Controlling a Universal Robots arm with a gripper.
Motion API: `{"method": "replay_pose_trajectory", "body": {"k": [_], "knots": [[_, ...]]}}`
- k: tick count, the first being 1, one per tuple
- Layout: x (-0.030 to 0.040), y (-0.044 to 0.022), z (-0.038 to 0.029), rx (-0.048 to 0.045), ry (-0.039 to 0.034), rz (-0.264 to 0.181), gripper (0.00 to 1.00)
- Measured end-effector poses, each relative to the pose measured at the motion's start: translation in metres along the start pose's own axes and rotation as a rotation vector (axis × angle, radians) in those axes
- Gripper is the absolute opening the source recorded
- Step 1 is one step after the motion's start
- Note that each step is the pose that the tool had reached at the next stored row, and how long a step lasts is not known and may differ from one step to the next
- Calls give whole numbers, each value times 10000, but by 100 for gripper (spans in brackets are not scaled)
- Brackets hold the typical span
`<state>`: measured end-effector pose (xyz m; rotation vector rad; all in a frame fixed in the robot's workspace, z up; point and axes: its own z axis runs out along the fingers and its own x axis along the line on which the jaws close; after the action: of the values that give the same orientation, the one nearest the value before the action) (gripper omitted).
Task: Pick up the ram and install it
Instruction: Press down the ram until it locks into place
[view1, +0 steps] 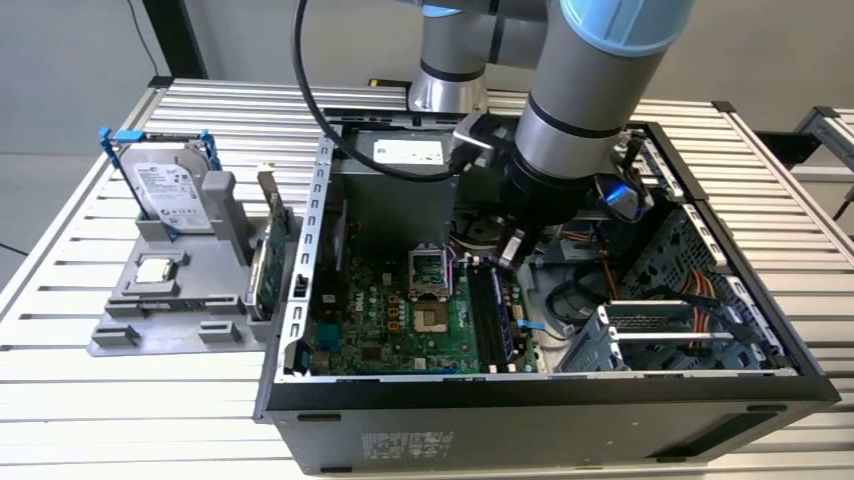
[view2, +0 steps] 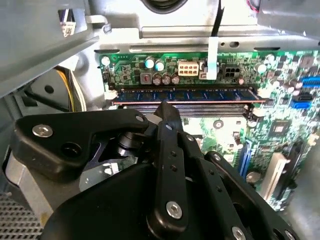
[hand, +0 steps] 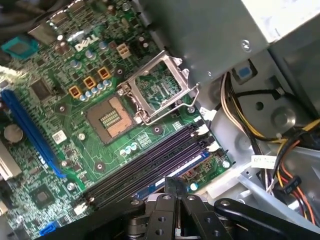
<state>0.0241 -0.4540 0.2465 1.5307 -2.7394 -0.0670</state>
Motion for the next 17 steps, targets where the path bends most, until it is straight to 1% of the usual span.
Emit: {"method": "replay_pose_trajectory", "body": {"k": [17], "knots": [[-1, -2, 0, -54, 112, -2897, 0]]}}
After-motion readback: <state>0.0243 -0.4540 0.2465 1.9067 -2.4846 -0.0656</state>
